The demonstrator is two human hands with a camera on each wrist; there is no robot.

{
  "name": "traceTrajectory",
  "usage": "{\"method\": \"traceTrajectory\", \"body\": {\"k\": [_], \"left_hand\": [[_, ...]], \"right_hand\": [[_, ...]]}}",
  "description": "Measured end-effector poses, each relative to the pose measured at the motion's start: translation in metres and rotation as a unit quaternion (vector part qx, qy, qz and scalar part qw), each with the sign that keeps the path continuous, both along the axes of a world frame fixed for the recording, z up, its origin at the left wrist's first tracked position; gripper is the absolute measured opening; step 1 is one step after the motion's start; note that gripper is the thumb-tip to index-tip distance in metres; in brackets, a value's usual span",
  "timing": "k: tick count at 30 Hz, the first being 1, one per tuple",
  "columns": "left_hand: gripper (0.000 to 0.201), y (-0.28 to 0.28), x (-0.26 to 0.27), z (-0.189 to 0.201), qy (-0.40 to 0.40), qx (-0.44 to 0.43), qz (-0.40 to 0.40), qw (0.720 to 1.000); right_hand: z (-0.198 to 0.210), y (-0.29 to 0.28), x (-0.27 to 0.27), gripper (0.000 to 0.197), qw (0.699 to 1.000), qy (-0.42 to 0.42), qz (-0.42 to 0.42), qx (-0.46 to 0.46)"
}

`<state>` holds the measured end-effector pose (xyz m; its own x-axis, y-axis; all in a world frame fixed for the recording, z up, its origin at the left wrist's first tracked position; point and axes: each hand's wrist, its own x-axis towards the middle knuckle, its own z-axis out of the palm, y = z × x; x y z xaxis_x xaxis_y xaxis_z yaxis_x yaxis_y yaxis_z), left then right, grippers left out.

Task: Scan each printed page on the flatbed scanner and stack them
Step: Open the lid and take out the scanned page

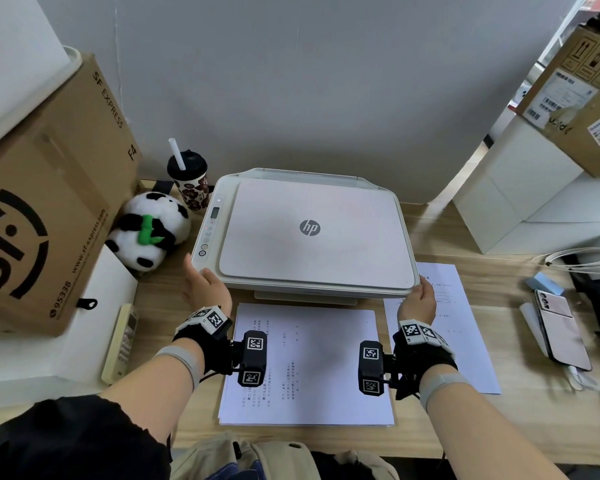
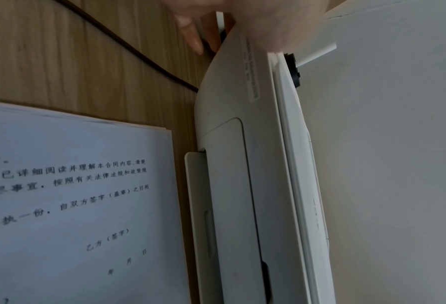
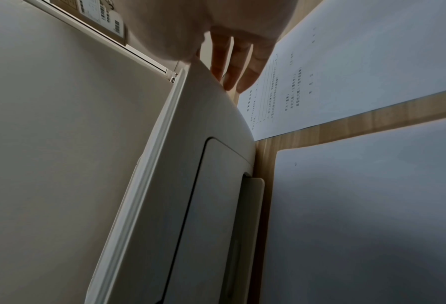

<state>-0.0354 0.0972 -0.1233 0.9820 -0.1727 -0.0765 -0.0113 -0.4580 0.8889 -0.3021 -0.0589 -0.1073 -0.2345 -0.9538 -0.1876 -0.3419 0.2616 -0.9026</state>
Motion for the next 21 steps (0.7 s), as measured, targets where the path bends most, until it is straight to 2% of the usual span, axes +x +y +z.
{"method": "traceTrajectory", "body": {"k": [4,7,10,13,17,21], "left_hand": [[0.049,0.001,-0.001,0.005,0.005,0.021,-0.011,1.000],[0.048,0.003,0.003,0.012,0.015,0.083,-0.014,0.996],[0.047,0.004,0.008,0.028,-0.055,0.139,-0.059,0.987],[0.040,0.000,0.019,0.043,-0.117,0.223,-0.135,0.958],[0.041,-0.015,0.025,0.059,-0.075,0.288,-0.191,0.935],[0.039,-0.024,0.031,0.067,0.007,0.260,-0.207,0.943]], "right_hand": [[0.001,0.000,0.001,0.037,1.000,-0.001,-0.008,0.005],[0.003,0.000,0.001,0.037,1.000,0.003,-0.012,0.010],[0.006,-0.001,0.001,0.037,1.000,0.010,-0.021,0.008],[0.005,-0.005,0.002,0.038,0.999,0.018,-0.026,0.009],[0.007,-0.014,0.004,0.047,0.999,-0.001,-0.042,0.006],[0.016,-0.022,0.005,0.049,0.998,-0.031,-0.054,-0.001]]}}
